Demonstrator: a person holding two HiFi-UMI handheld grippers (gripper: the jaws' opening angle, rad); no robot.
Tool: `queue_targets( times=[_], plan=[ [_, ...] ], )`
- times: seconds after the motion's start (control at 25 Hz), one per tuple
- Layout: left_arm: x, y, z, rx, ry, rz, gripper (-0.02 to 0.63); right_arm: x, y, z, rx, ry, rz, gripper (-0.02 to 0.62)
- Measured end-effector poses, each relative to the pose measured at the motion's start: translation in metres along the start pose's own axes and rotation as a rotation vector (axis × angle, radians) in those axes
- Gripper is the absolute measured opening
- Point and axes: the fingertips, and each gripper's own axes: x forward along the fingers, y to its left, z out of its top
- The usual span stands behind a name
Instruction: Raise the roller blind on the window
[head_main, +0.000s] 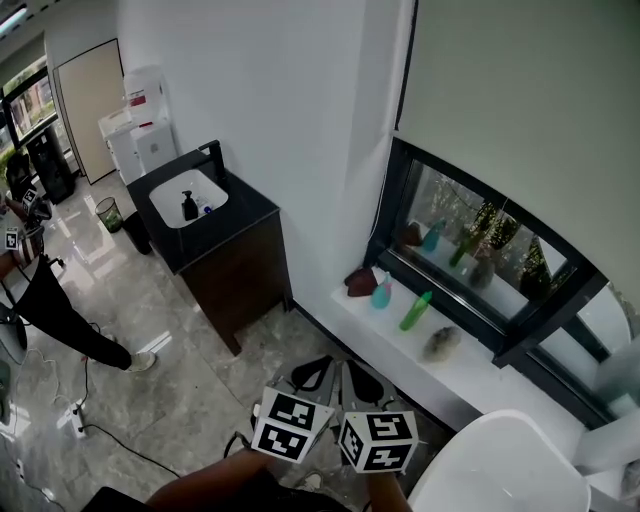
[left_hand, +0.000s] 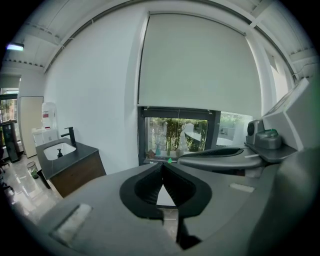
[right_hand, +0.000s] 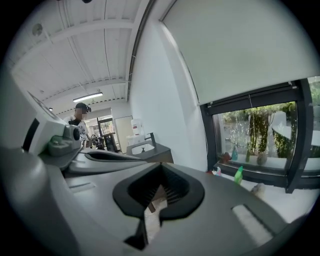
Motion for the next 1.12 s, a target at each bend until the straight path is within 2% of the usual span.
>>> queue_targets(
  times=[0.48,0.76,1.12],
  plan=[
    [0.07,0.038,0.029,-0.026,-0.016,-0.015,0.003,0.062,-0.048,0.036,-0.013,-0.008,-0.038,0.003],
    [0.131,0.075,0.054,-0.022,-0.005,-0.07,0.003,0.125,-0.082,0.061,-0.007,-0.002,-0.103,0.003],
    [0.191,0.135,0.097,-0.019,-0.011,-0.131,0.003,0.204,-0.097,0.105,0.001,0.0,-0.117,0.003]
  ],
)
